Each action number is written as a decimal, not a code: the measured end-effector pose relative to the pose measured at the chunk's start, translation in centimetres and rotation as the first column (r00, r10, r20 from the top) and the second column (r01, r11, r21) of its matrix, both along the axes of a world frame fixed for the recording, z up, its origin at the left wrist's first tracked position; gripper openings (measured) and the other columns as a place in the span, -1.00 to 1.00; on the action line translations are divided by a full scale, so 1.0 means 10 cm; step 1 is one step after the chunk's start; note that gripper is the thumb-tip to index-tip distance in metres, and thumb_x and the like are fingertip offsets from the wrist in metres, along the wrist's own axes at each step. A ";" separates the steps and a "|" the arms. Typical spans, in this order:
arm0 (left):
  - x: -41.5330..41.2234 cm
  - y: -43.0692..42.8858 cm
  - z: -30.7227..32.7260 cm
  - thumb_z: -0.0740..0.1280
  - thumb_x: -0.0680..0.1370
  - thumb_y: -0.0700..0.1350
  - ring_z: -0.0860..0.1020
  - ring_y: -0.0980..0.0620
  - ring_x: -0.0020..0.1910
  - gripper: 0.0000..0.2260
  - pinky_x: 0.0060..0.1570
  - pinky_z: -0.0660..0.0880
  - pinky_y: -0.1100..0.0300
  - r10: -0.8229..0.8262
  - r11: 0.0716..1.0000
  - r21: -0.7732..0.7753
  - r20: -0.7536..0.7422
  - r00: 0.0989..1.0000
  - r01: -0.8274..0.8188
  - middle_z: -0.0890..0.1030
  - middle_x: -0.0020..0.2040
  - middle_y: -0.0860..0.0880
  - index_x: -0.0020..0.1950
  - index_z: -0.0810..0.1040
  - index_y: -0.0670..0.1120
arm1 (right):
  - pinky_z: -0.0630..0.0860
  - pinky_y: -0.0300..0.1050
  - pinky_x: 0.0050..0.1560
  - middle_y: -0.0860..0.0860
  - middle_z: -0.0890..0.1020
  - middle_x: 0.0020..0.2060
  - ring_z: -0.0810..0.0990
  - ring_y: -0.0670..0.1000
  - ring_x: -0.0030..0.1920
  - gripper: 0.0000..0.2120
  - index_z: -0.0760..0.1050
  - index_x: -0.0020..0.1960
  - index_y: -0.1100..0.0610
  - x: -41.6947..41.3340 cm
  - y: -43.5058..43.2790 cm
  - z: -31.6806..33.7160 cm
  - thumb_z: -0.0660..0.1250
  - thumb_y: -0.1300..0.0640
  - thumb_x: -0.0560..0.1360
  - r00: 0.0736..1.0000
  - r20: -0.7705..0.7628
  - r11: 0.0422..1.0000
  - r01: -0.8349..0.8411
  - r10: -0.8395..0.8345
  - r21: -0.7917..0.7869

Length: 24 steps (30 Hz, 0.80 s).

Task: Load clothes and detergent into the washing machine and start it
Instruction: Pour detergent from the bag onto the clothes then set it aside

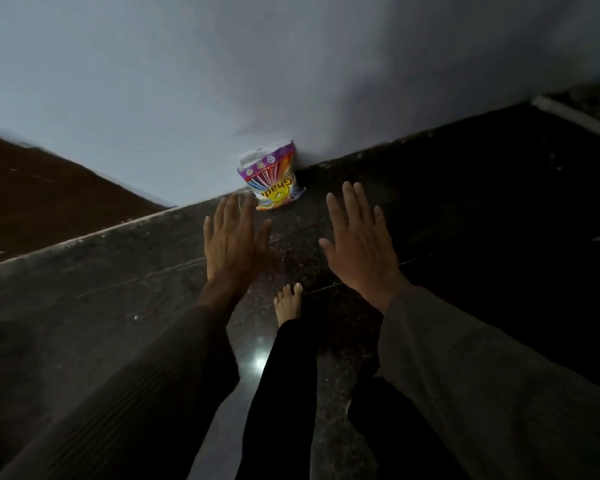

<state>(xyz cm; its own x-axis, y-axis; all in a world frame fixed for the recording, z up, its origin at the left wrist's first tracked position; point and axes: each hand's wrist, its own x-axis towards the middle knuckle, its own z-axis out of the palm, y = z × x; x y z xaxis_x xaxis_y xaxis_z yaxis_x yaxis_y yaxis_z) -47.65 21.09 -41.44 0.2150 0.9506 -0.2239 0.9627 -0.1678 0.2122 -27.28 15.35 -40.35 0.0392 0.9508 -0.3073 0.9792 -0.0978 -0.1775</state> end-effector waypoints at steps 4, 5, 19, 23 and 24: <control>-0.11 0.58 -0.81 0.21 0.63 0.10 0.27 -0.22 0.50 -0.45 0.43 0.28 -0.20 0.075 0.996 -0.041 0.013 0.997 -0.075 0.29 0.53 -0.22 0.56 0.20 -0.09 | 0.05 0.27 0.51 0.17 -0.15 0.59 -0.22 0.16 0.58 -0.23 -0.13 0.61 0.11 -0.25 0.23 -0.78 0.19 -0.14 0.60 1.000 0.009 0.997 -0.012 0.013 -0.075; -0.15 0.72 -0.99 0.23 0.62 0.10 0.27 -0.24 0.49 -0.44 0.41 0.30 -0.20 0.099 0.994 -0.055 0.018 0.995 -0.098 0.29 0.53 -0.23 0.57 0.19 -0.08 | 0.06 0.27 0.51 0.17 -0.15 0.59 -0.21 0.16 0.58 -0.23 -0.13 0.61 0.11 -0.30 0.29 -0.93 0.19 -0.13 0.59 1.000 0.005 0.996 -0.025 0.026 -0.082; -0.06 1.77 -2.14 0.28 0.54 -0.10 0.50 -0.33 0.17 -0.70 0.07 0.38 -0.09 0.094 0.996 0.001 0.056 0.994 -0.094 0.57 0.17 -0.31 0.22 0.51 -0.21 | 0.14 0.25 0.50 0.19 -0.07 0.59 -0.14 0.17 0.59 -0.25 -0.02 0.60 0.13 -0.22 0.36 -1.91 0.27 -0.07 0.57 1.000 -0.017 0.991 -0.003 0.000 -0.136; 0.02 1.87 -2.56 0.24 0.61 -0.12 0.51 -0.33 0.01 -0.76 -0.02 0.40 -0.13 0.038 0.983 0.183 -0.210 0.977 0.001 0.60 0.00 -0.35 0.21 0.56 -0.18 | 0.09 0.23 0.52 0.17 -0.14 0.59 -0.20 0.16 0.58 -0.24 -0.08 0.60 0.12 -0.10 0.17 -1.84 0.25 -0.08 0.59 0.999 -0.018 0.980 0.038 -0.042 -0.197; 0.02 1.71 -3.12 0.17 0.62 -0.09 0.48 -0.24 0.05 -0.69 0.03 0.37 -0.12 -0.150 0.976 0.119 -0.225 0.963 0.180 0.61 0.03 -0.29 0.34 0.49 -0.08 | 0.08 0.22 0.52 0.17 -0.15 0.59 -0.21 0.16 0.58 -0.24 -0.09 0.60 0.12 -0.07 0.12 -1.80 0.25 -0.08 0.59 0.999 -0.020 0.978 0.045 -0.050 -0.203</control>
<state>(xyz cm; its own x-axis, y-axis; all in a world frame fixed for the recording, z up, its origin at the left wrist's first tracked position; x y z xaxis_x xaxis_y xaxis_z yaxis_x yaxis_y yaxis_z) -47.43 38.20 -72.63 0.3332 0.9306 -0.1514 0.9394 -0.3415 -0.0318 -28.02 16.59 -58.38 0.0731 0.8662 -0.4943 0.9681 -0.1807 -0.1737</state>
